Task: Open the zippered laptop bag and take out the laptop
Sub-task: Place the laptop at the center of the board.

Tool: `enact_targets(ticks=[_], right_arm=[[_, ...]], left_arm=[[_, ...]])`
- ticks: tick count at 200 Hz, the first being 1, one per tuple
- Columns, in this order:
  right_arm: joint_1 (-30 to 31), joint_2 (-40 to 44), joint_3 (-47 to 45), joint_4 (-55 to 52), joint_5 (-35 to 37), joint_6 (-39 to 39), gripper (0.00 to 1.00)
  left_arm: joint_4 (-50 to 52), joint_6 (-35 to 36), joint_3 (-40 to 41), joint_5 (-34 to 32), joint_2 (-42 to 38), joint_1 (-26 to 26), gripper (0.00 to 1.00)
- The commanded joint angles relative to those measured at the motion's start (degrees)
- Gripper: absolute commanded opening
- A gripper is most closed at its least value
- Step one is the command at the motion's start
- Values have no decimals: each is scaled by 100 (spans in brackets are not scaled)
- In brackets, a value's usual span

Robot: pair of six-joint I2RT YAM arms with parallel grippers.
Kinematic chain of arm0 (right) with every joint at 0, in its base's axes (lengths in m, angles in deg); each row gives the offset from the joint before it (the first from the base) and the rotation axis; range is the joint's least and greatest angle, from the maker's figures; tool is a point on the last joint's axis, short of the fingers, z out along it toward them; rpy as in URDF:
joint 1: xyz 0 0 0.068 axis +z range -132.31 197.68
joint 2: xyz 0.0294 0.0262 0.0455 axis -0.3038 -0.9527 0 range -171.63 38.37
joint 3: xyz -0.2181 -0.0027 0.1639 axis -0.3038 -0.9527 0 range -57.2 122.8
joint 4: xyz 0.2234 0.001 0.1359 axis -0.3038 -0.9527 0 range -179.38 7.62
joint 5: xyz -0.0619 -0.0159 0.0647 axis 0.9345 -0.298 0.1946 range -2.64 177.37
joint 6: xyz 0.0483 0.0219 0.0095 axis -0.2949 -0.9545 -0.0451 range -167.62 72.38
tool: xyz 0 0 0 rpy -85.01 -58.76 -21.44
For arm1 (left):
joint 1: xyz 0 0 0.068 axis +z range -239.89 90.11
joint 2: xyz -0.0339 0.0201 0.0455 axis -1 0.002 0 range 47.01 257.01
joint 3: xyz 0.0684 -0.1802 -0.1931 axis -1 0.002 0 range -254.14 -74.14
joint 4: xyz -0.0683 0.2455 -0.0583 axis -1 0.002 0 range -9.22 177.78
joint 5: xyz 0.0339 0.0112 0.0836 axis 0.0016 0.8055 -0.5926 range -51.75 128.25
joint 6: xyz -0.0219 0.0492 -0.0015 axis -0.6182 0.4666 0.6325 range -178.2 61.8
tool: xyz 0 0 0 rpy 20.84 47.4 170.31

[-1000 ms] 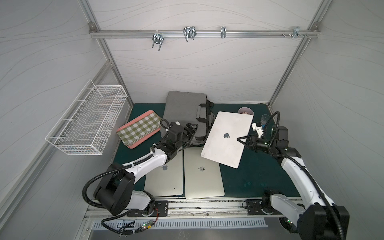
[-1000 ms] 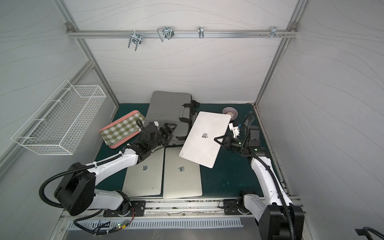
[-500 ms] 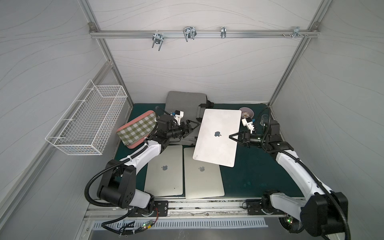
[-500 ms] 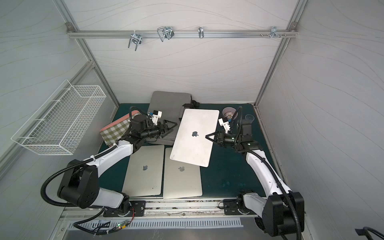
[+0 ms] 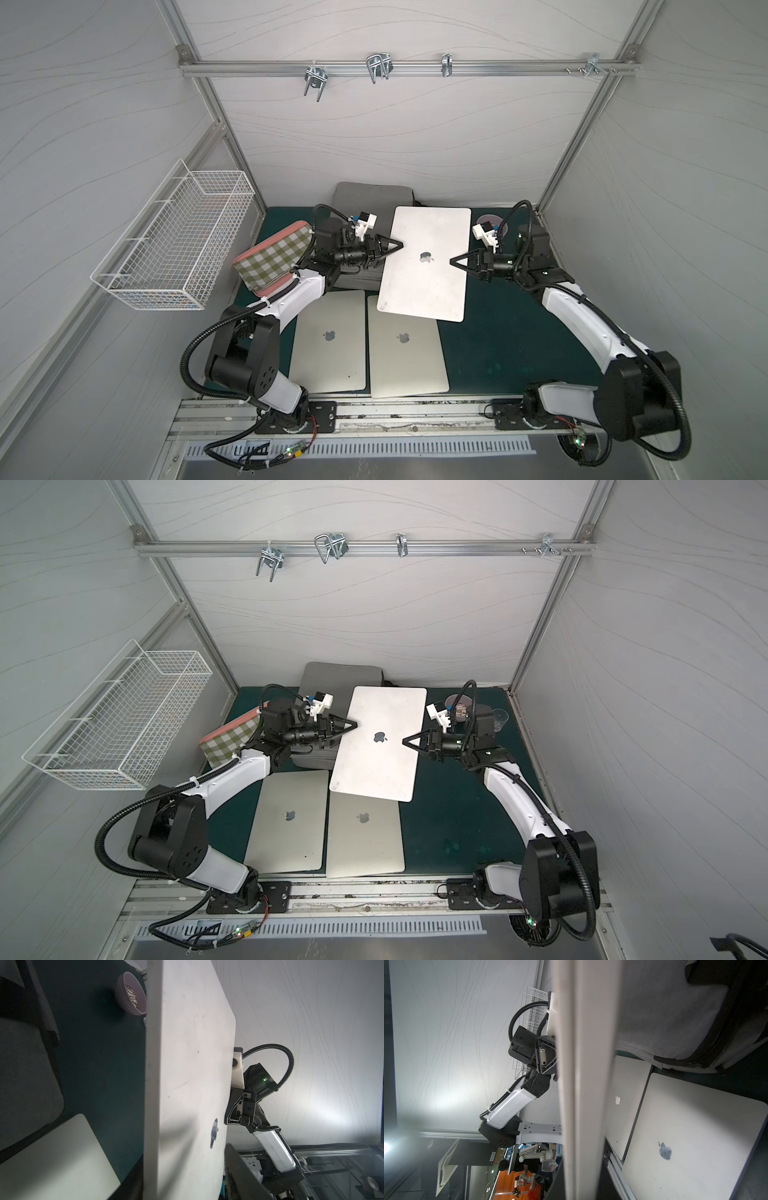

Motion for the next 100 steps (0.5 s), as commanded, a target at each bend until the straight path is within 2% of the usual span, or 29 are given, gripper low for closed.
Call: enact_targets(ticks=[1,26,35,52,84,100], right_arm=[[-36,-164,342,727,-605,-89,0],[-109,-386,405,852,-757,-231,0],[-107,-482,418,1027,-808,-396,0],[-108,-630,466,1314,-874,-679,0],[-112,-815,543,1227,-914,-721,0],[-120,-855,533,1222,-898,-728,0]], left_arm=[[-1468,-933,-114,722,-13,-54,43],[-1970,-1436,-117,824,-7,-38,34],[-2002,-1484,-121,858,-15,-45,33],[-2006,-1504,-121,887,-45,-45,32],[-1871,-1463,-189,948,-85,-54,29],[-1539,-1223,-192,934,-134,-55,24]])
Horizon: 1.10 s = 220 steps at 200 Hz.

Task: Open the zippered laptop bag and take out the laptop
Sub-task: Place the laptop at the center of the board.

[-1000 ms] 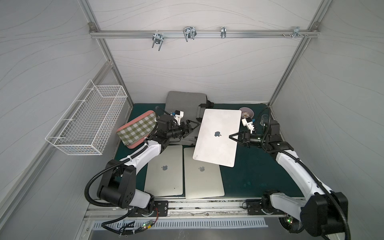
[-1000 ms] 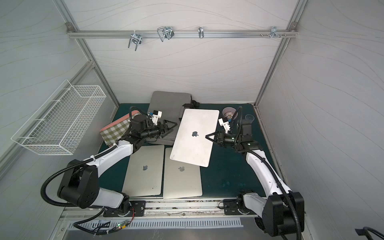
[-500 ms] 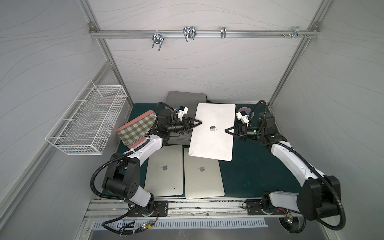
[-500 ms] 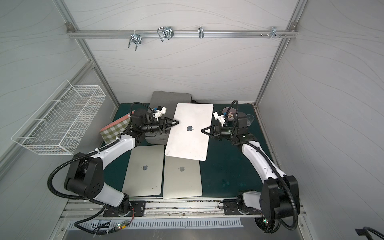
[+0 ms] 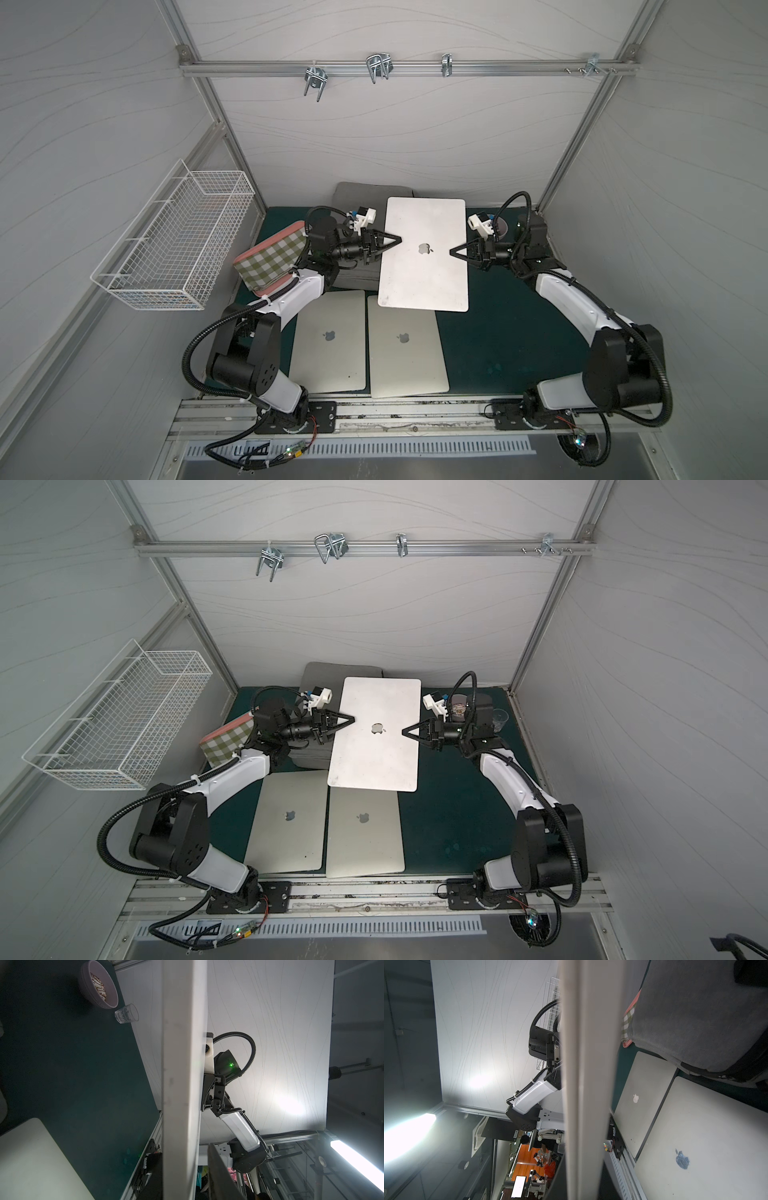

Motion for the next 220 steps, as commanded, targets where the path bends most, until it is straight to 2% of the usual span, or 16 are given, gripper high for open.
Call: enact_targets(ticks=[1,56,103,115,142,170,195,220], right_arm=[[9,-99,174,275,8,-128,0],[129,-189,299,-200,133,165,0],[92,-220,280,-505,262,352,0],[74,-241,255,-534,310,366,0],[51,-243,206,-674,455,485,26],[-53,-126,167,-1117,631,886,40],[-297,80,2,-1340,858,1067,53],[-558,424,148,-2537,1419,1959,68]], left_arm=[[-423,19,-225,455,-167,-118,24],[145,424,-242,471,-288,-179,21],[239,421,-225,457,-358,-192,0],[64,253,-178,394,-360,-192,0],[-1105,-643,13,218,-258,-181,0],[-2129,-1412,226,-39,-174,-157,0],[-2329,-1480,402,-190,-205,-148,0],[-1788,-1053,574,-350,-381,-157,0]])
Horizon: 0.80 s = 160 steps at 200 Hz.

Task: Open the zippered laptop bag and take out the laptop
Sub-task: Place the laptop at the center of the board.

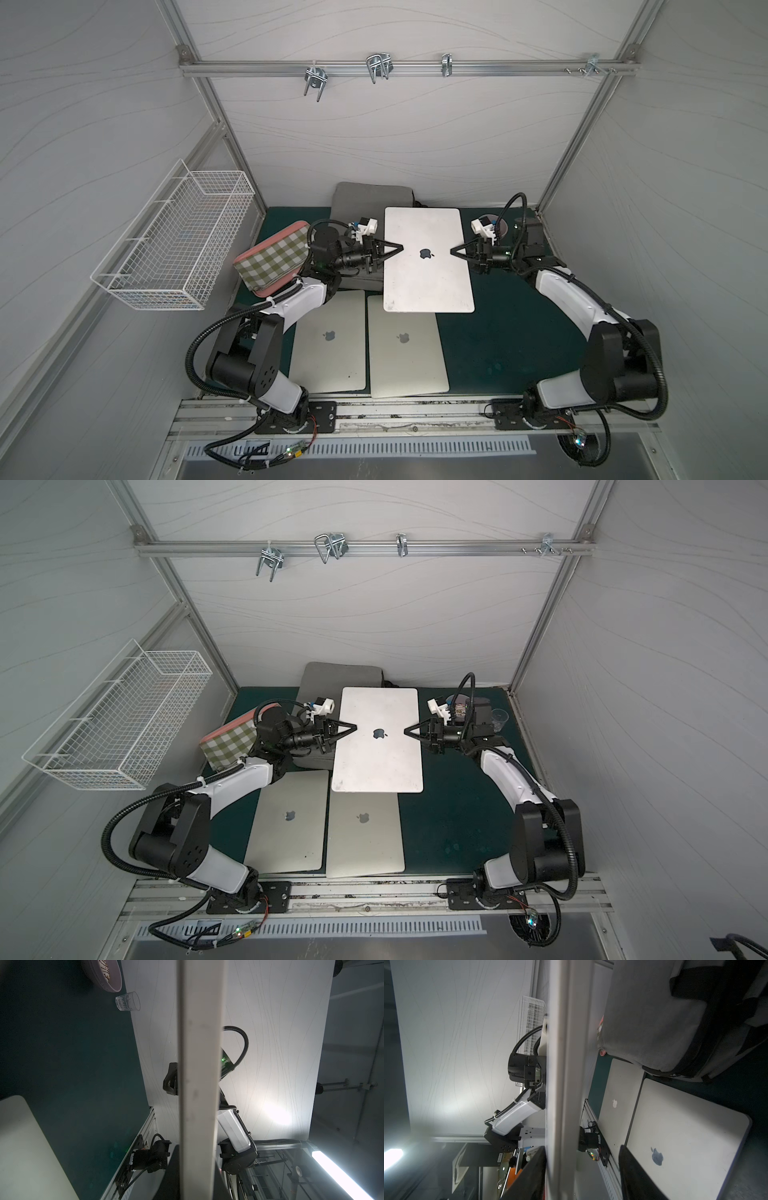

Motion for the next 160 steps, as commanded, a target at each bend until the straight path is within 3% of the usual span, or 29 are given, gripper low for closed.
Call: enact_targets(ticks=[1,21,39,77,160], right_arm=[[-239,462,106,-1183,634,971,69],[-484,879,133,-1748,1274,1313,75],[-624,1241,172,-2154,1837,1570,80],[-641,1730,368,-2840,2395,1978,83],[-638,2616,206,-3789,2552,2432,92]], left_arm=[[-826,-28,-79,-120,-352,-26,0],[208,821,130,-485,-664,-147,0],[544,1259,297,-841,-804,-356,0],[-300,1112,508,-1451,-423,-1088,0],[-1360,1139,290,-3137,1102,-2704,0]])
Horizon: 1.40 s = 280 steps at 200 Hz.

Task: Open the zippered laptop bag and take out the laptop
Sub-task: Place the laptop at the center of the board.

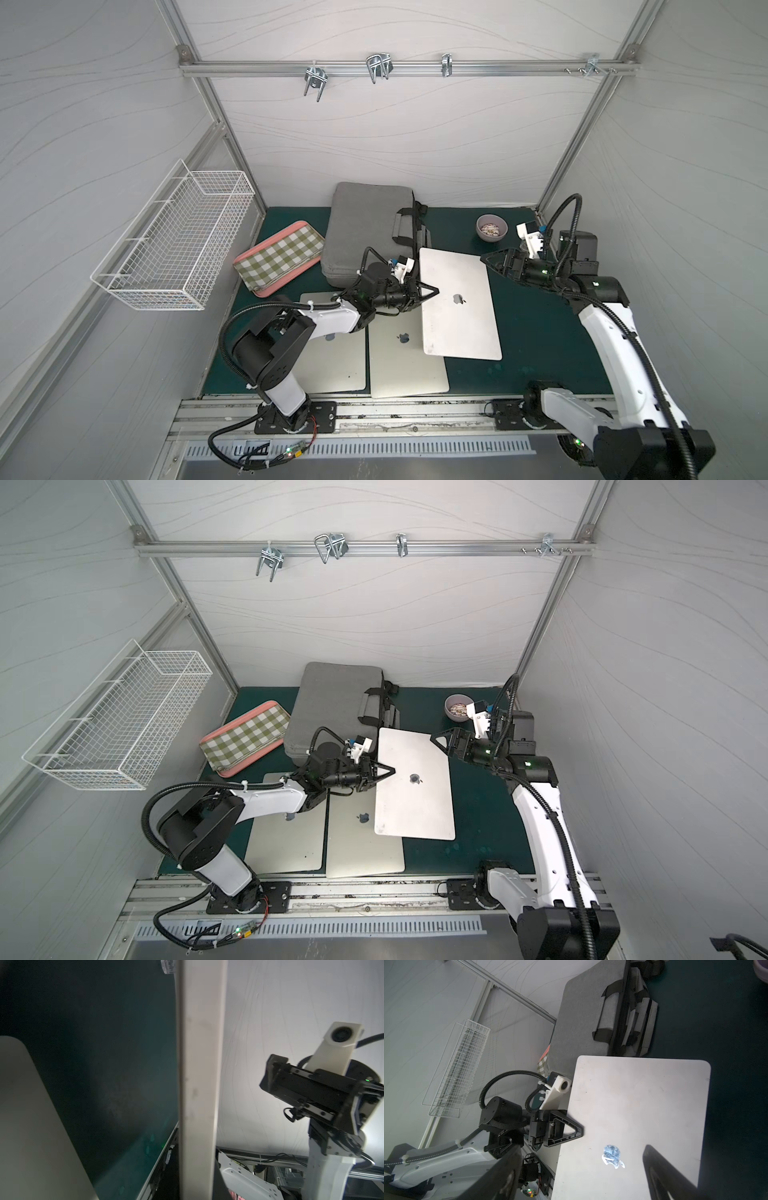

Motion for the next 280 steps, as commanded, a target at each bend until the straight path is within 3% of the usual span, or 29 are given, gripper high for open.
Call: enact_targets(ticks=[1,37,109,245,280], right_arm=[[-13,229,-110,-570,216,355,92],[-16,337,-245,-719,442,421,95],[-13,561,-423,-1233,1144,572,97],[65,510,-586,-1219,1420,584,97],[151,467,-690,-1118,1404,605,97]], left_arm=[[-1525,-48,-464,-567,260,-312,0],[-1469,38,-840,-971,880,-682,0],[-1940,-521,-1291,-1563,1862,-1274,0],[-2317,-1316,-1042,-2025,2404,-1732,0],[-2638,-1504,-725,-2213,2449,-1745,12]])
